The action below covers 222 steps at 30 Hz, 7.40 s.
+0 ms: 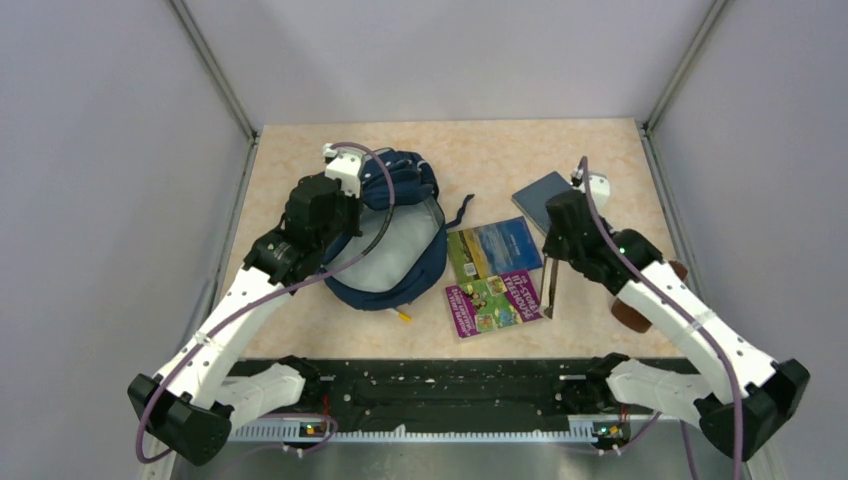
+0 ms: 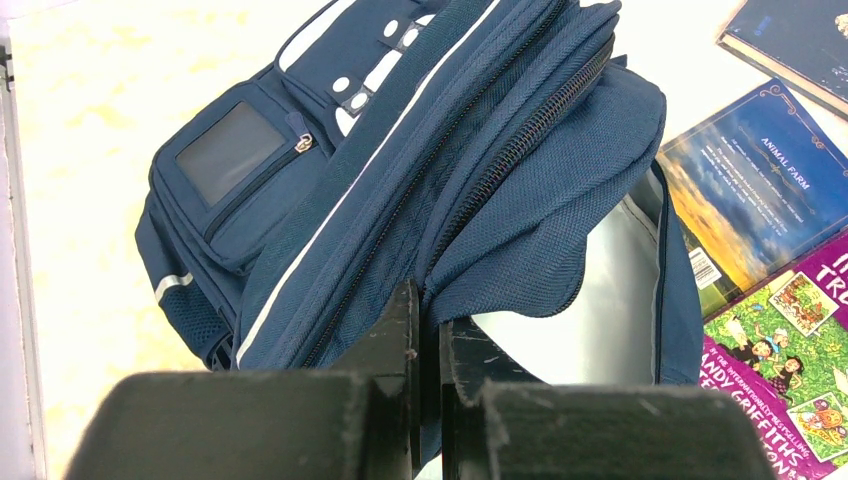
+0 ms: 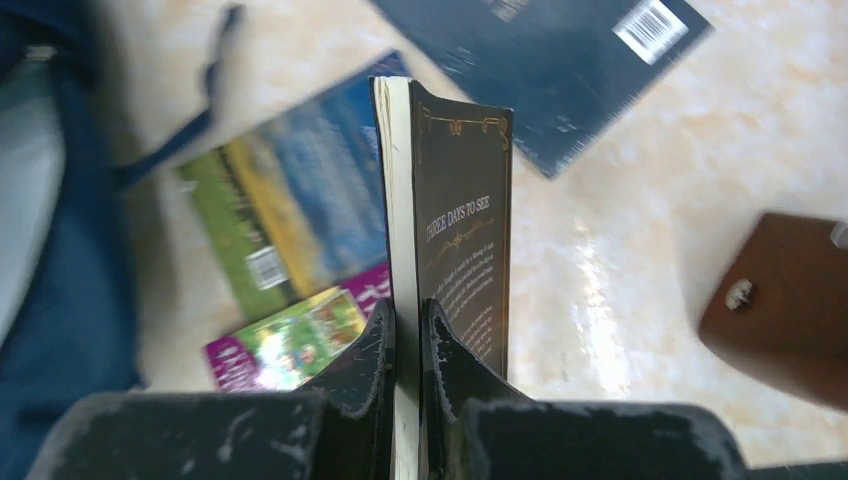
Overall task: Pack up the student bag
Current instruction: Pick up the book from the center of the board, then place the book in the student bag, then pick up the book from the center of the board.
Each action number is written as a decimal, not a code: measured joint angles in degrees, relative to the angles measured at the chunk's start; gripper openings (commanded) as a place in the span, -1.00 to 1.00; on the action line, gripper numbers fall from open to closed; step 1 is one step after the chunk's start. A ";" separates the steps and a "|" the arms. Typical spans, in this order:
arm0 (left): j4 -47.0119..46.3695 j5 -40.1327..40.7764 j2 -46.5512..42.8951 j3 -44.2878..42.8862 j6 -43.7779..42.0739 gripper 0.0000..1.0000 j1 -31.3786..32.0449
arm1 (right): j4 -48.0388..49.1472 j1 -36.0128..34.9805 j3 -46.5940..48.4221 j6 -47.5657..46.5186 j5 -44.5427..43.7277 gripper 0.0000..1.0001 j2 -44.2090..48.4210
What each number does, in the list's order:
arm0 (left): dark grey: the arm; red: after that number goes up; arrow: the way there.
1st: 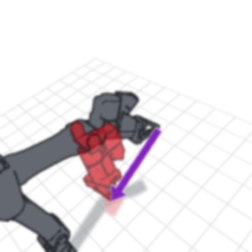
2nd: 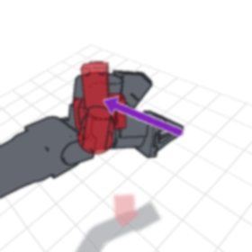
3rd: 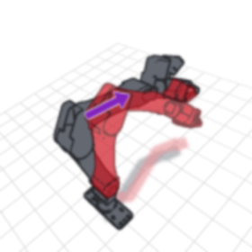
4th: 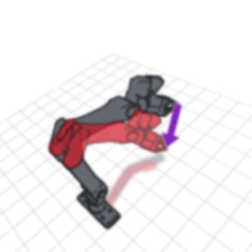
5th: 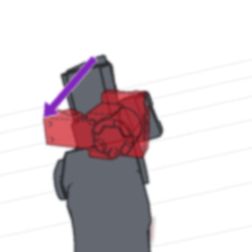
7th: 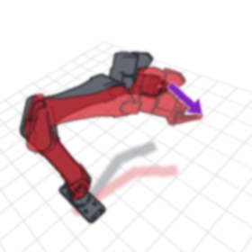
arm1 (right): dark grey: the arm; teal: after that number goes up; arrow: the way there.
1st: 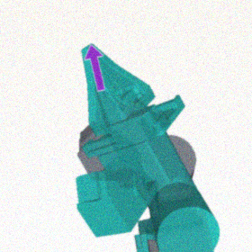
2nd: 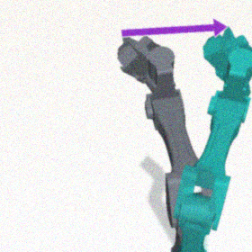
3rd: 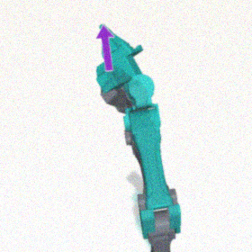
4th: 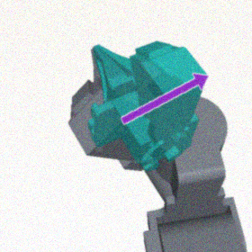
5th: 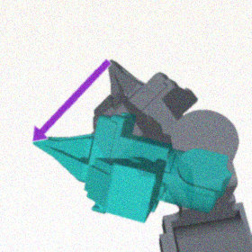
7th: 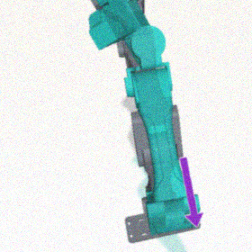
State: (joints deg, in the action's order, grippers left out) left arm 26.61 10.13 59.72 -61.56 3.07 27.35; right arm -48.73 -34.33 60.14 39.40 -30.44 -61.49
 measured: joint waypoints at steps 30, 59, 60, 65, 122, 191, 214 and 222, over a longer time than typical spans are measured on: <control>-1.86 2.21 -0.35 1.55 0.33 -1.00 0.00 | 53.13 -11.80 -5.79 13.64 38.32 -1.00 -1.57; -3.13 -4.42 -3.28 4.07 -1.14 -1.00 -0.42 | 69.35 -14.38 -9.22 27.52 41.33 -1.00 -20.50; -3.15 -4.63 -3.34 4.07 -1.16 -1.00 -0.42 | 70.99 -14.29 -9.46 28.76 40.79 -1.00 -20.96; -3.91 -4.83 -3.39 4.07 -1.25 -1.00 -0.42 | 75.58 -14.14 -10.01 33.42 36.76 -1.00 -22.12; -5.16 -7.06 -4.61 4.07 2.40 -1.00 -0.42 | 88.56 -14.49 16.59 35.89 1.92 -0.97 -60.70; -5.11 -4.61 -3.91 4.07 1.27 -1.00 -0.31 | 17.70 13.62 -30.60 -1.84 39.36 0.96 1.16; -5.11 -4.61 -3.91 4.07 1.27 -1.00 -0.31 | 17.81 13.62 -31.15 6.29 44.52 0.68 8.70; -5.11 -4.59 -3.91 4.07 1.27 -1.00 -0.24 | 23.08 13.62 -38.58 14.08 45.13 0.34 14.84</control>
State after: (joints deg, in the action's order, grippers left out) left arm 21.50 5.54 55.81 -57.49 4.34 27.11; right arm -25.65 -20.71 21.56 53.47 14.70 -46.65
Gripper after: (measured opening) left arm 0.047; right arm 0.716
